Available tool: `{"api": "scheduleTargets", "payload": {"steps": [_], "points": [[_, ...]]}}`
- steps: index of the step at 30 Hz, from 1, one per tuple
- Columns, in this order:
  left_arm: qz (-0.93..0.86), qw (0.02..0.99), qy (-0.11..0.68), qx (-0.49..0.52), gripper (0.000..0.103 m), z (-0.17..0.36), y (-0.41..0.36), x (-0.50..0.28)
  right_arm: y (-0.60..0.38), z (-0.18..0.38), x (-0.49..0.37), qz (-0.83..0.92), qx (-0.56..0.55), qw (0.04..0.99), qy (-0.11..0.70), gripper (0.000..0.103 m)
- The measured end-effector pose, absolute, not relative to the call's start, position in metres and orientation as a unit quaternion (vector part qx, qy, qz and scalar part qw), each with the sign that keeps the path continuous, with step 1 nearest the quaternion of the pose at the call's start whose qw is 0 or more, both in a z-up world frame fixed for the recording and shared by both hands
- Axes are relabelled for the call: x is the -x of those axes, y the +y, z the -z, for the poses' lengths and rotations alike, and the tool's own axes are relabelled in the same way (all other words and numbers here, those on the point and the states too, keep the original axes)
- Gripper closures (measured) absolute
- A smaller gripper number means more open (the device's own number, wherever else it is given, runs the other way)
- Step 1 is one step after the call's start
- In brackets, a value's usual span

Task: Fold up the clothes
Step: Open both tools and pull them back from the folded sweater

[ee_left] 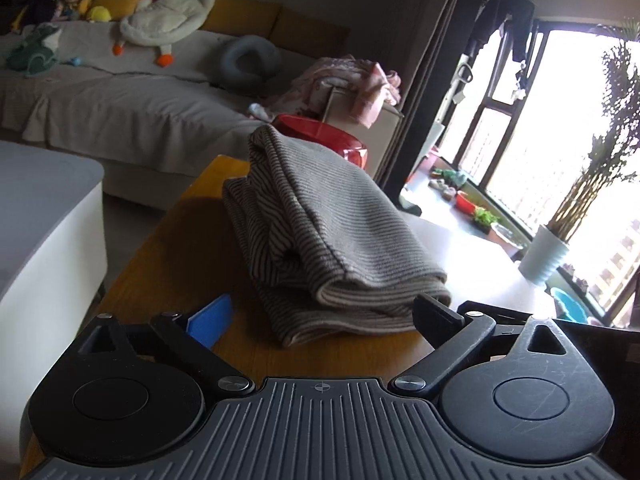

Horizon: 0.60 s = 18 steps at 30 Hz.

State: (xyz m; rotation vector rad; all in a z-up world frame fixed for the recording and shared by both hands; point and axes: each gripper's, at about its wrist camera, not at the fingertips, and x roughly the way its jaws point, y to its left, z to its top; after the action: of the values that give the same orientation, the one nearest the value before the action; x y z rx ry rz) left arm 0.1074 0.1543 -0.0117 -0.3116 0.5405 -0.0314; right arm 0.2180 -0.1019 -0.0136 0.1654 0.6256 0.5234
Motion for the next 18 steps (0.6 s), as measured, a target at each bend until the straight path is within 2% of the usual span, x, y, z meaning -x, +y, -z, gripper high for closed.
{"api": "scheduleTargets", "payload": {"steps": [8,18], "points": [[-0.029,0.943,0.302,0.136,0.000,0.030,0.121,-0.079,-0.110,0.026,-0.167,-0.234,-0.053,0.912,0.333,0.000],[-0.032,0.943,0.306,0.129,0.000,0.035,0.116,-0.082,-0.110,0.031,-0.159,-0.232,-0.035,0.914,0.330,0.000]]}}
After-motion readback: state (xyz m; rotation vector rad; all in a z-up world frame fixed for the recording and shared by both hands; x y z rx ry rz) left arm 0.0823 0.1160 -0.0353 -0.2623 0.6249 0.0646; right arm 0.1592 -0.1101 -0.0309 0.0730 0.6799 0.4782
